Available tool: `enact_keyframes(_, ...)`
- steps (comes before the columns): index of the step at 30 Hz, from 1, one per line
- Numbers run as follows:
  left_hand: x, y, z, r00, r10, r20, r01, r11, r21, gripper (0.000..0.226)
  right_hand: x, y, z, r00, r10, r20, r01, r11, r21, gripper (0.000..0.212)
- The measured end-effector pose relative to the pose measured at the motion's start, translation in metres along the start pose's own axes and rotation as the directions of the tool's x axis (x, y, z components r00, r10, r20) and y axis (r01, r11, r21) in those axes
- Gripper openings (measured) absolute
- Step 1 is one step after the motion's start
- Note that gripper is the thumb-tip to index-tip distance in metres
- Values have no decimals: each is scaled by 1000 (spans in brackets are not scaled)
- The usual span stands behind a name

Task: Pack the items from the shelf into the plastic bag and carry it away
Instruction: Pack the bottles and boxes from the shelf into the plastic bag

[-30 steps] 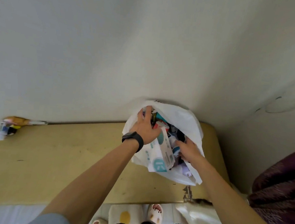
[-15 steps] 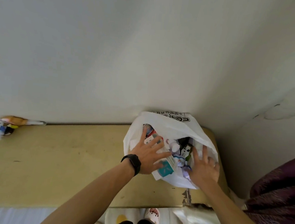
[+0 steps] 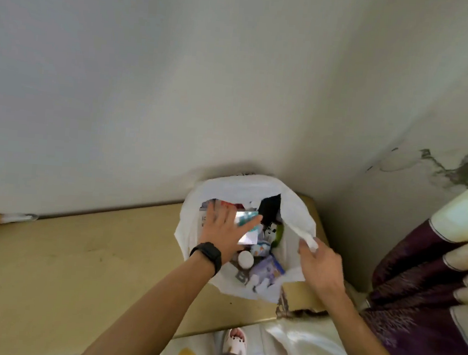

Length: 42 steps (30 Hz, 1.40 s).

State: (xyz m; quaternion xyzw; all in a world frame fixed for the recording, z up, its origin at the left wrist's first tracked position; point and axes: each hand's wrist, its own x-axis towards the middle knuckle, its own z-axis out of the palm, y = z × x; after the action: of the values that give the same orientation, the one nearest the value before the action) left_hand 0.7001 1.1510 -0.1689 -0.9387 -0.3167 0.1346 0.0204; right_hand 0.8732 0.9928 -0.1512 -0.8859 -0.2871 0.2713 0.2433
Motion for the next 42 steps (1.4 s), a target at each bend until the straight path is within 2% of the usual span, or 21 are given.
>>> enact_keyframes(2, 3, 5, 0, 991, 106, 78, -110, 992, 56, 83, -10, -16, -23, 996, 33, -89, -11, 972, 235, 26)
enact_keyframes(4, -1, 14, 9, 970, 203, 131, -215, 973, 88, 77, -12, -30, -39, 989, 19, -150, 32, 944, 328, 26)
enact_keyframes(5, -5, 18, 12, 968, 209, 139, -223, 970, 94, 76, -12, -36, -43, 988, 2, -153, 49, 943, 329, 25)
enact_keyframes(8, -20, 23, 14, 966, 217, 141, -233, 967, 106, 82, -11, -41, -42, 994, -60, -89, 77, 977, 200, 26)
enact_keyframes(12, -38, 4, 13, 967, 244, 74, -248, 967, 58, 105, -17, -38, -28, 994, -105, 16, 104, 993, 63, 25)
enact_keyframes(15, -54, -8, 15, 979, 201, 42, -200, 980, -19, 104, -23, -34, -18, 994, -97, 48, 96, 995, 9, 24)
enact_keyframes(20, -72, -11, 11, 977, 212, 20, -212, 976, 56, 90, -38, -19, -4, 990, -136, 28, 136, 991, -12, 19)
enact_keyframes(25, -90, -11, 6, 985, 174, -12, -173, 983, 68, 83, -66, -5, 10, 976, -199, -91, 200, 980, -1, 36)
enact_keyframes(29, -112, -12, 4, 983, 162, -85, -161, 987, 25, 84, -90, -2, 25, 912, -377, -162, 370, 926, -72, 35)
enact_keyframes(32, -147, -7, 7, 974, 27, -225, -69, 981, -182, 73, -111, 1, 50, 852, -512, -109, 511, 859, -34, 29)
enact_keyframes(34, -184, -3, 17, 944, -146, -297, 24, 925, -380, 59, -128, 3, 72, 793, -609, -24, 609, 793, -13, 25)
enact_keyframes(35, -206, -2, 24, 928, -243, -281, 90, 881, -463, 52, -137, 4, 84, 766, -642, 26, 642, 766, 2, 24)
enact_keyframes(36, -228, -3, 32, 915, -334, -224, 176, 833, -524, 48, -147, 3, 95, 746, -661, 83, 662, 750, 20, 24)
enact_keyframes(38, -273, -11, 50, 881, -473, -21, 372, 718, -589, 46, -169, -2, 114, 725, -660, 199, 661, 747, 70, 28)
enact_keyframes(40, -317, -22, 72, 810, -565, 157, 530, 592, -606, 49, -192, -7, 133, 691, -666, 282, 671, 736, 95, 32)
enact_keyframes(42, -360, -34, 95, 724, -638, 263, 642, 483, -595, 53, -214, -7, 155, 640, -673, 371, 696, 712, 92, 33)
